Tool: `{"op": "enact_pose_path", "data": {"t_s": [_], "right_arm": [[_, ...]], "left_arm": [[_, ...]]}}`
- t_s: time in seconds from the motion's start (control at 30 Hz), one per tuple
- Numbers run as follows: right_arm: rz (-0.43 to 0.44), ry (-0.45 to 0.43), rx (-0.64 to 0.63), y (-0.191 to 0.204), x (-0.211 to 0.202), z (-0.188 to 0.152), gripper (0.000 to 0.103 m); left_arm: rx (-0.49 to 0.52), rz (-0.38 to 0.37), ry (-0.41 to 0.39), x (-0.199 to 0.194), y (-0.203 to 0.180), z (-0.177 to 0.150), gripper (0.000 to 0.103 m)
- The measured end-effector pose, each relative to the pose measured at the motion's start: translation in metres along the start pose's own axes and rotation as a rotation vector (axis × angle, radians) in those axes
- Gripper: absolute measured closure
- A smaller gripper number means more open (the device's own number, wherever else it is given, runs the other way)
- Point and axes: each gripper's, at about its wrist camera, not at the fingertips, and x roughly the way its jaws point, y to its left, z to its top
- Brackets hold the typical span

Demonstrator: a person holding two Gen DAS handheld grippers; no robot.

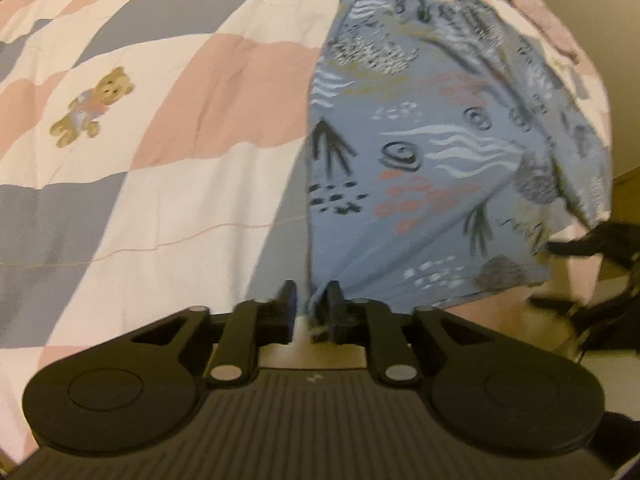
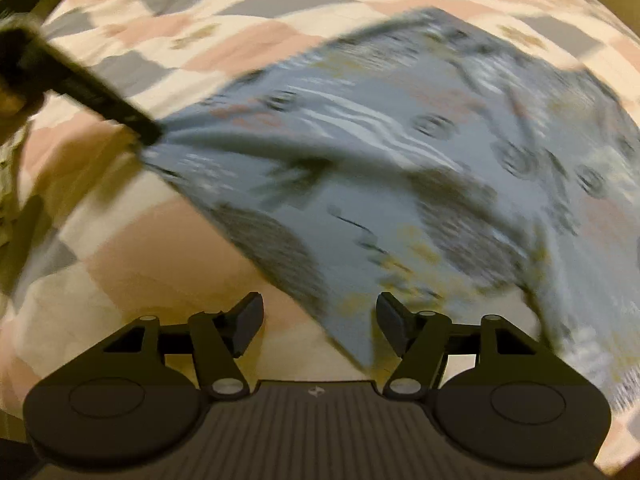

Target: Fold clothes

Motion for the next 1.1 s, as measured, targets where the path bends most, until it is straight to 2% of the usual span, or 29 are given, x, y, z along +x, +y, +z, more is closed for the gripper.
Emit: {"op": "enact_pose_path", "data": {"t_s": [0.17, 0.33, 0.57, 0.7, 0.87, 0.97, 1.07, 1.1], "right_arm": [[-0.119, -0.045, 0.102, -0.057, -0.031, -0.022, 0.038], [-0.196, -0.086, 0.193, -0.111, -0.051, -0.036, 0.038], [-0.17, -0.089, 0.257, -0.175, -0.037, -0.037, 0.038], [-0.167, -0.097, 0.244, -0.21, -0.037, -0.035, 0.038], [-0.214, -0.151, 0.248, -0.272, -0.047, -0.032, 0.038], [-0.196, -0.117, 0.224, -0.301, -0.042, -0.037, 0.038], [-0.177, -0.082, 0.199, -0.329, -0.037, -0.042, 0.039], [-0.171, -0.071, 0.191, -0.338, -0.036, -0.043, 0.043]], "left_arm": [[0.069, 0.094, -0.028, -0.019, -0.009, 0.005, 0.087], [0.148, 0.122, -0.105, -0.036, -0.046, 0.019, 0.086], [0.24, -0.001, -0.075, -0.001, -0.121, 0.035, 0.083], [0.268, -0.055, -0.074, 0.022, -0.169, 0.047, 0.079], [0.279, -0.12, -0.097, 0.048, -0.227, 0.08, 0.077], [0.289, -0.157, -0.102, 0.069, -0.26, 0.101, 0.073], [0.282, -0.168, -0.025, 0.1, -0.281, 0.113, 0.07], [0.279, -0.168, 0.012, 0.111, -0.285, 0.115, 0.07]]}}
